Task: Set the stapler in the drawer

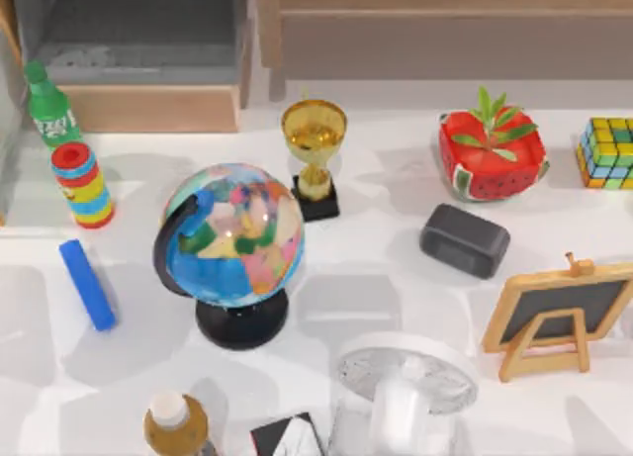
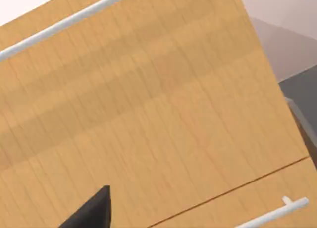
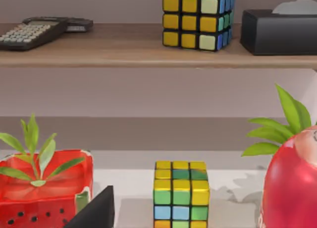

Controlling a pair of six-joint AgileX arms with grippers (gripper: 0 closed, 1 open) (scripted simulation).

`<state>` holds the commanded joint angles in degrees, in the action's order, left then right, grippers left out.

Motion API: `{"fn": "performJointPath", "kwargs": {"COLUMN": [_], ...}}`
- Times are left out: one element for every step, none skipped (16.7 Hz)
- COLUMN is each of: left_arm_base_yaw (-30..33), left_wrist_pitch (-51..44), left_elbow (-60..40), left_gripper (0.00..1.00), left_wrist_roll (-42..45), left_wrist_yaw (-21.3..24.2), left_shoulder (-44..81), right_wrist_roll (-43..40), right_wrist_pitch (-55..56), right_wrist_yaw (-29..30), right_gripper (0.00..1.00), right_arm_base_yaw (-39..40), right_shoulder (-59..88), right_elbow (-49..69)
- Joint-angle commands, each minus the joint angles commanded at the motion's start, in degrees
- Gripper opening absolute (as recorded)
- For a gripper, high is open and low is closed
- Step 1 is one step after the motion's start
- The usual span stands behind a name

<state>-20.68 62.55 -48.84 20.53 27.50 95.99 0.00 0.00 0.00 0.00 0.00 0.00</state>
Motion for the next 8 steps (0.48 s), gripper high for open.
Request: {"fn": "performJointPath", "kwargs": {"left_arm_base_yaw": [2.3,4.7,7.1,9.3,11.3,13.1,14.7,16.0], "left_wrist_pitch": [-5.7,-11.8,-18.5,-26.0,-33.9,-42.3,-51.1,-59.6], "left_elbow": [-0.5,-1.0,-1.5,-2.2,-3.2,-4.3,-5.7,-7.5], "left_gripper": [1.0,1.0,1.0,1.0,1.0,1.0,1.0,1.0], "left_wrist_roll": [-6.1,-11.8,-17.0,-21.6,-25.7,-29.5,-32.9,-36.1], "left_wrist_yaw": [-0.6,-1.1,-1.3,-1.7,-2.3,-3.0,-3.9,-5.2], "left_shoulder": [-0.1,-0.2,-0.3,-0.6,-0.8,-1.0,-1.2,-1.3], "right_wrist_roll": [0.0,0.0,0.0,0.0,0.0,0.0,0.0,0.0], "right_wrist_pitch": [0.0,0.0,0.0,0.0,0.0,0.0,0.0,0.0], "right_wrist_yaw": [0.0,0.0,0.0,0.0,0.0,0.0,0.0,0.0], "right_gripper": [1.0,1.0,1.0,1.0,1.0,1.0,1.0,1.0], "right_arm_base_yaw": [0.0,0.0,0.0,0.0,0.0,0.0,0.0,0.0], "right_shoulder": [0.0,0.0,0.0,0.0,0.0,0.0,0.0,0.0], "right_elbow": [0.0,0.0,0.0,0.0,0.0,0.0,0.0,0.0]}}
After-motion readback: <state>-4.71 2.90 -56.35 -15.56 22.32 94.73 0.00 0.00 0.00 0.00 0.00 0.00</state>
